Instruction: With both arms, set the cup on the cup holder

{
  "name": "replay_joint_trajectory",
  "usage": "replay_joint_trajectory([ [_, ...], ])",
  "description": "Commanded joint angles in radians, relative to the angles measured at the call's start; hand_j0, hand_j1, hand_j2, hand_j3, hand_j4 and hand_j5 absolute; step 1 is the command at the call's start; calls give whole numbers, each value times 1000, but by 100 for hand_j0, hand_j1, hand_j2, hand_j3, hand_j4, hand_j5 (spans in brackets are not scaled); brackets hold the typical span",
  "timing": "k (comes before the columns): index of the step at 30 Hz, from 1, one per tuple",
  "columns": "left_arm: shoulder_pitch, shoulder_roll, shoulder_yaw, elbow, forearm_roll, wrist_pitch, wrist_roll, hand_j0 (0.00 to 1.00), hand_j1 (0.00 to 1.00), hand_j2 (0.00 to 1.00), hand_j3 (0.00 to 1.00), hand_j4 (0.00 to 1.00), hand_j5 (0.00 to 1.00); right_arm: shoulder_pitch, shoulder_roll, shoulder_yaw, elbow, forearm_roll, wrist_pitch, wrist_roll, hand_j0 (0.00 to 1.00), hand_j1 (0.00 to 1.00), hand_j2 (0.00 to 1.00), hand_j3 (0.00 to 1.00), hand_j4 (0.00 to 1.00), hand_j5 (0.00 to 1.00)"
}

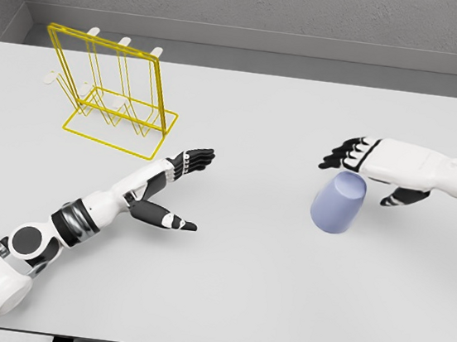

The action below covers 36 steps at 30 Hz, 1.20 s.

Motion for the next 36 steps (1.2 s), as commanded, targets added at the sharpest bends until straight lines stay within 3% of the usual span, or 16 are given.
replay_joint_trajectory([
  [1,0,1,0,1,5,1,0,100,100,100,100,100,100,0,4,5,-1,-6,2,3,100,100,100,100,100,100],
  [24,2,4,3,-1,6,-1,0,100,100,100,100,100,100,0,38,28,2,-3,2,51,100,100,100,100,100,100],
  [36,2,6,5,-1,6,-1,0,100,100,100,100,100,100,-2,38,26,2,-3,2,67,75,75,75,75,75,75],
])
